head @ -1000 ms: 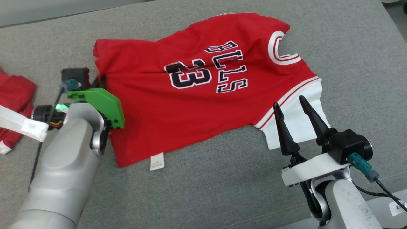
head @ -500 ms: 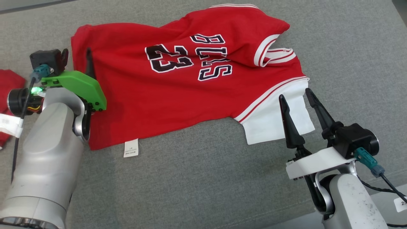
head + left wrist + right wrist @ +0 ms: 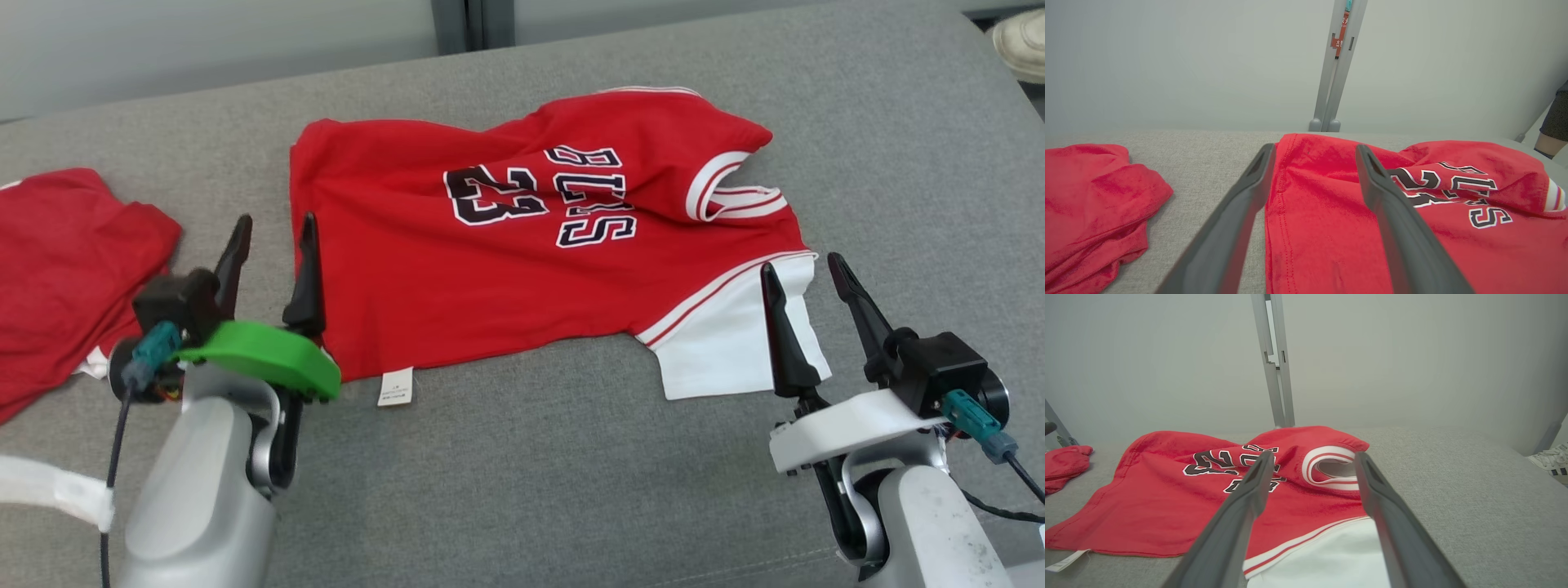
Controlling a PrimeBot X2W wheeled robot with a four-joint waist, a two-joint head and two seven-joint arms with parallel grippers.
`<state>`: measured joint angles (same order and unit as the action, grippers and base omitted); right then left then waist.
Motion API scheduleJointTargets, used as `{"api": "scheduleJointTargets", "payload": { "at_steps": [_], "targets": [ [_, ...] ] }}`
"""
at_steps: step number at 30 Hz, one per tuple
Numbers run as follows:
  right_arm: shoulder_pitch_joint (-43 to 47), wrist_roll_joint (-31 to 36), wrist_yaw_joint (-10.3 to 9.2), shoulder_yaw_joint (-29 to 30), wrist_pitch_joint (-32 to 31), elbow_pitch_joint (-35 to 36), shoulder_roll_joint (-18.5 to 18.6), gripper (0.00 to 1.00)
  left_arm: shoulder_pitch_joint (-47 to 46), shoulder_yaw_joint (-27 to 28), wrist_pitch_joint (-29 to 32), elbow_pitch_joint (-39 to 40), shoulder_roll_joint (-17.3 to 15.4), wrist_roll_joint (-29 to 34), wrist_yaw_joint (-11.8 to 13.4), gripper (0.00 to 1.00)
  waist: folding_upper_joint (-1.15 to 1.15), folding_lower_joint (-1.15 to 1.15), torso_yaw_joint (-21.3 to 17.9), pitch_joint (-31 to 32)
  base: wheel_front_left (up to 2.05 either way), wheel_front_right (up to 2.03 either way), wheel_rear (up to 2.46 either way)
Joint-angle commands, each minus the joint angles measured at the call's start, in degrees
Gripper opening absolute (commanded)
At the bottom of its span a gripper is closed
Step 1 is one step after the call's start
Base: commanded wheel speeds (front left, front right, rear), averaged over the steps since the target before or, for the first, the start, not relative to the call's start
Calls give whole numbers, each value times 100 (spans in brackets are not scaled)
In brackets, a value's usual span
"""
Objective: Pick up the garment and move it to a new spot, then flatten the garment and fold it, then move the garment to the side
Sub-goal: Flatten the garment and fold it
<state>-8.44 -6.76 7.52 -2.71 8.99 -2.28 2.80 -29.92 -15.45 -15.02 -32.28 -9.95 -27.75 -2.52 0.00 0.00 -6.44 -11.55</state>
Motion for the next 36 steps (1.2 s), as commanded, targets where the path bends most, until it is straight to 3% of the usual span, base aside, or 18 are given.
{"api": "scheduleJointTargets", "payload": {
  "at_steps": [1, 9, 16, 29, 36],
  "targets": [
    [131, 35, -6, 51, -34, -70, 16, 100, 339, 112, -18, 256, 78, 103, -52, 100, 0, 0, 306, 447, 0, 0, 0],
    [447, 30, -6, 224, -134, -369, 47, 100, 1956, 675, -18, 1388, 329, 553, -228, 100, 0, 0, 385, 956, 0, 0, 0],
    [666, -25, -6, 337, -189, -529, 78, 100, 2748, 908, -19, 1720, 421, 736, -321, 100, 0, 0, 376, 1172, 0, 0, 0],
    [711, -75, -6, 401, -251, -542, 88, 100, 3013, 1243, -20, 1822, 590, 910, -361, 100, 0, 0, 397, 1200, 0, 0, 0],
    [591, -90, -6, 504, -442, -559, 113, 100, 2713, 1151, 147, 1391, 573, 808, -398, 100, 0, 0, 384, 1151, 0, 0, 0]
  ]
}}
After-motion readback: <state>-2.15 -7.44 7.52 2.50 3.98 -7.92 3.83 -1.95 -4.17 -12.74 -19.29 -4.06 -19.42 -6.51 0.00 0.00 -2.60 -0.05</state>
